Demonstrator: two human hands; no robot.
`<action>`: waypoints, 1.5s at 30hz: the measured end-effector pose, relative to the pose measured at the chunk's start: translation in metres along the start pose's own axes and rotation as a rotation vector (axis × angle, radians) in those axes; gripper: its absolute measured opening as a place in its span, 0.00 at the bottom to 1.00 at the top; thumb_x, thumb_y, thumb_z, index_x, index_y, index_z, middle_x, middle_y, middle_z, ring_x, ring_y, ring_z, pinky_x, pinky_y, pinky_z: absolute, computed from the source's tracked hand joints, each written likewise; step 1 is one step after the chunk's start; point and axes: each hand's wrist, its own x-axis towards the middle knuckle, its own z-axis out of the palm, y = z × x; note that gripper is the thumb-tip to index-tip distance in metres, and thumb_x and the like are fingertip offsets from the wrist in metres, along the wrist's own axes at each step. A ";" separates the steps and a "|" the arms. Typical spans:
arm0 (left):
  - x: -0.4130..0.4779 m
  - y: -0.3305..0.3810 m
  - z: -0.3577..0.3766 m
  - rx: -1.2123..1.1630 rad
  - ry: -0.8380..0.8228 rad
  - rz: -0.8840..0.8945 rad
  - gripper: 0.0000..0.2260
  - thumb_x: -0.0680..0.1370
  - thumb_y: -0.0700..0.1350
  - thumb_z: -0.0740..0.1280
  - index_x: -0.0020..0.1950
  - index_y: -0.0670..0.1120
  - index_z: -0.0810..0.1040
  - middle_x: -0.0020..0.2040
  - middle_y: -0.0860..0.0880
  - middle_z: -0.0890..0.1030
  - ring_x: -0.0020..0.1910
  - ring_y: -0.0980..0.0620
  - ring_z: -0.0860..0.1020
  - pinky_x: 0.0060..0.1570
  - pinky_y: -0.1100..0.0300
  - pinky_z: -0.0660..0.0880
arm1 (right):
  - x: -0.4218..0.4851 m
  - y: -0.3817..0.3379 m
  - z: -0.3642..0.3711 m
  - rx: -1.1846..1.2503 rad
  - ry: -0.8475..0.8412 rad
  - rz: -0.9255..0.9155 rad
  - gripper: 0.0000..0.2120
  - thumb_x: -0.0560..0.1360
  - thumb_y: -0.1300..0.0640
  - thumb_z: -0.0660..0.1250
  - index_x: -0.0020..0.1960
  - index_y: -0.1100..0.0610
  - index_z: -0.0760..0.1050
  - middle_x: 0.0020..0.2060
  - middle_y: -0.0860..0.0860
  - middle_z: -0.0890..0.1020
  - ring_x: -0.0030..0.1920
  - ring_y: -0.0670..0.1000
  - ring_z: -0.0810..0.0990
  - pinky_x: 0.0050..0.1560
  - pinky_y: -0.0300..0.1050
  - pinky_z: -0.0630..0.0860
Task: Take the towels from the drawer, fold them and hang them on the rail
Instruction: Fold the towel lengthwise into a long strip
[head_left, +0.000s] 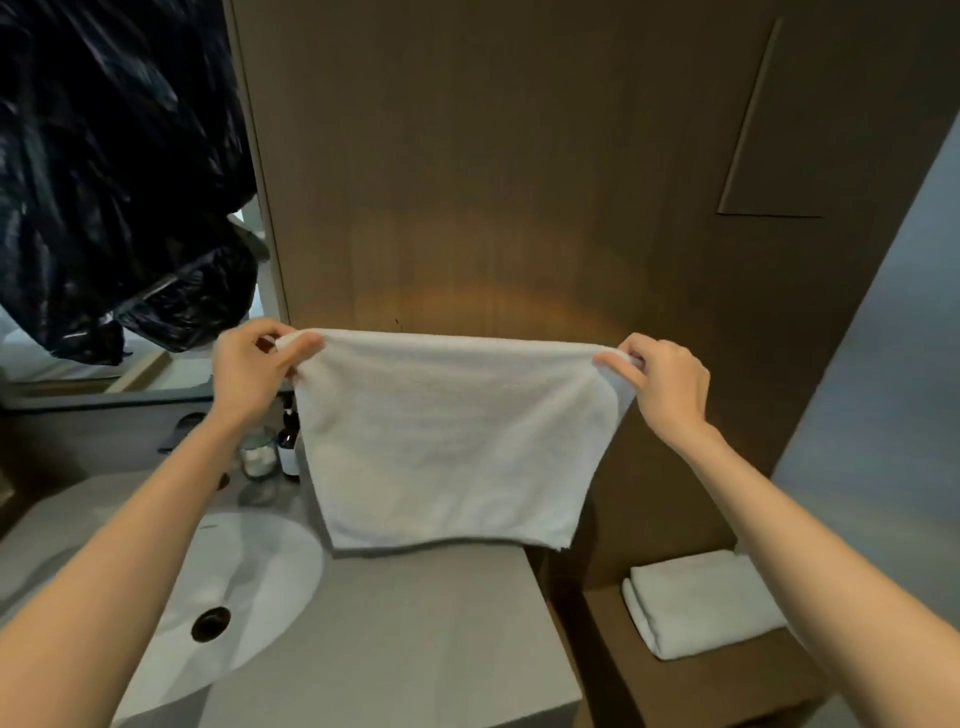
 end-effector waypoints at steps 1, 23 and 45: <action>-0.001 -0.002 -0.004 0.000 -0.002 0.040 0.08 0.72 0.50 0.75 0.35 0.51 0.79 0.32 0.53 0.80 0.29 0.55 0.78 0.31 0.61 0.77 | -0.002 -0.001 0.003 0.000 0.002 -0.012 0.16 0.77 0.41 0.64 0.39 0.52 0.76 0.33 0.47 0.77 0.36 0.47 0.74 0.32 0.38 0.65; -0.268 -0.092 -0.027 0.118 -0.234 -0.604 0.09 0.79 0.46 0.65 0.45 0.42 0.81 0.42 0.45 0.81 0.40 0.50 0.75 0.37 0.64 0.70 | -0.264 0.052 0.054 0.558 -0.646 0.478 0.11 0.76 0.54 0.70 0.41 0.62 0.77 0.35 0.54 0.80 0.39 0.50 0.77 0.40 0.35 0.73; -0.250 -0.181 0.045 0.394 -0.385 -0.748 0.14 0.79 0.53 0.65 0.43 0.43 0.75 0.39 0.47 0.76 0.39 0.48 0.74 0.39 0.56 0.65 | -0.257 0.052 0.157 0.319 -0.614 0.732 0.13 0.78 0.49 0.66 0.46 0.59 0.73 0.37 0.51 0.78 0.39 0.49 0.76 0.35 0.40 0.68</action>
